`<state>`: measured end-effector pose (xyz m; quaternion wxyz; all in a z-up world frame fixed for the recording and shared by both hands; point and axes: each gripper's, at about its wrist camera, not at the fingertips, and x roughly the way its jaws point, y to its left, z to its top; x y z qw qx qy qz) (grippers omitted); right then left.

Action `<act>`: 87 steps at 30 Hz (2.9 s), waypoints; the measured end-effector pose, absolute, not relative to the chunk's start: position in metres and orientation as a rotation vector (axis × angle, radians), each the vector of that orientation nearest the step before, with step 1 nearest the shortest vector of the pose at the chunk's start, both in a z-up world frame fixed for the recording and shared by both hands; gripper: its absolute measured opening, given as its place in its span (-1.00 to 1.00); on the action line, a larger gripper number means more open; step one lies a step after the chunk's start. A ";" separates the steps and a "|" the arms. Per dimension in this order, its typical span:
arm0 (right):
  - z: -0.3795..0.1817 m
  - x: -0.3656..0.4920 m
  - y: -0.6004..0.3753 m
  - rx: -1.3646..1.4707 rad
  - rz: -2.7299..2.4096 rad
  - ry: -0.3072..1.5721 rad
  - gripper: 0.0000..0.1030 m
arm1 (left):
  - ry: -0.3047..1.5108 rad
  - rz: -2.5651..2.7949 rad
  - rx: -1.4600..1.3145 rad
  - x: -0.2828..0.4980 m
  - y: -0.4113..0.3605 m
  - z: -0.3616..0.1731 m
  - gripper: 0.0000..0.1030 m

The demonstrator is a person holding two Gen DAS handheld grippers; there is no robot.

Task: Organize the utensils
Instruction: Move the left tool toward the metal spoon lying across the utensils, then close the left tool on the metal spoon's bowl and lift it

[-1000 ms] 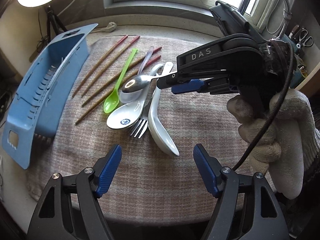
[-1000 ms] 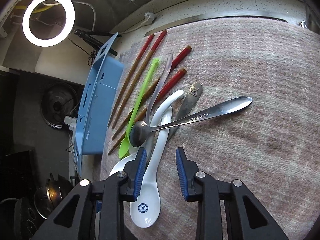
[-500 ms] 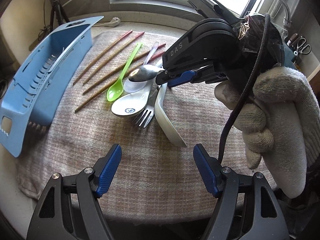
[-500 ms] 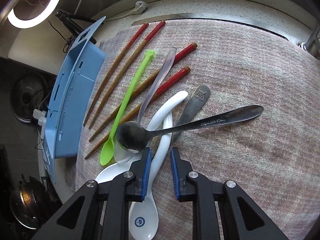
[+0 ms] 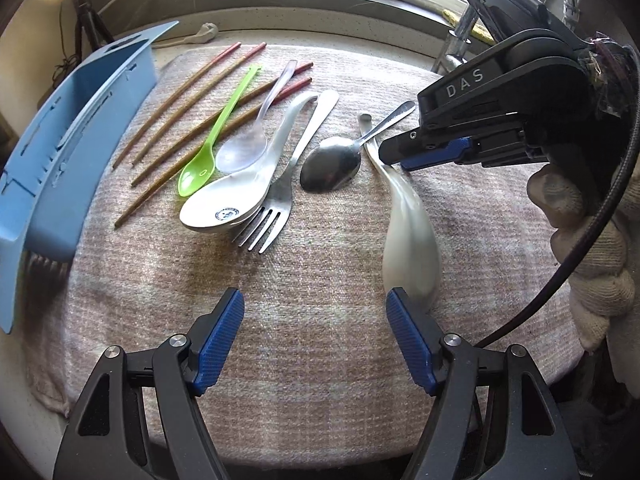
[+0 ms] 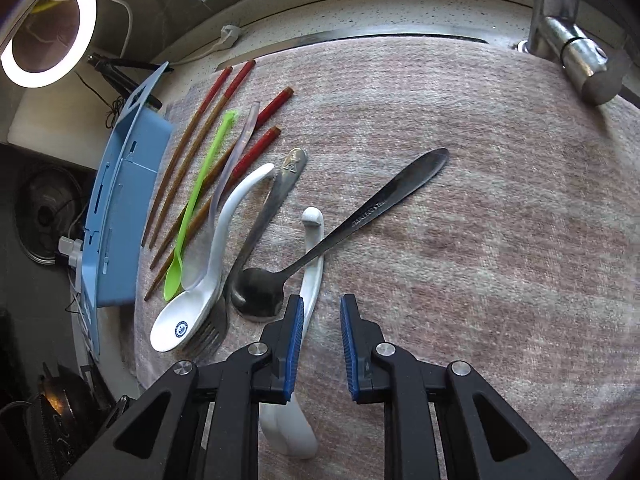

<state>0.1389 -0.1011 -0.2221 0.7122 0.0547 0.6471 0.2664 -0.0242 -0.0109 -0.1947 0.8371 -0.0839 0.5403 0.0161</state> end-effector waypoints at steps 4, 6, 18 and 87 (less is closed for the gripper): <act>-0.216 0.139 -0.112 0.137 0.582 1.410 -0.67 | 1.136 0.011 -0.169 -0.030 -0.019 -0.189 0.43; -0.211 0.139 -0.114 0.139 0.596 1.388 -0.67 | 1.136 0.009 -0.168 -0.030 -0.020 -0.189 0.43; -0.216 0.164 -0.116 0.237 0.606 1.412 -0.50 | 1.119 0.020 -0.175 -0.030 -0.014 -0.180 0.43; -0.242 0.197 -0.149 0.520 0.562 1.468 -0.46 | 1.212 -0.369 0.245 0.081 -0.026 -0.200 -0.13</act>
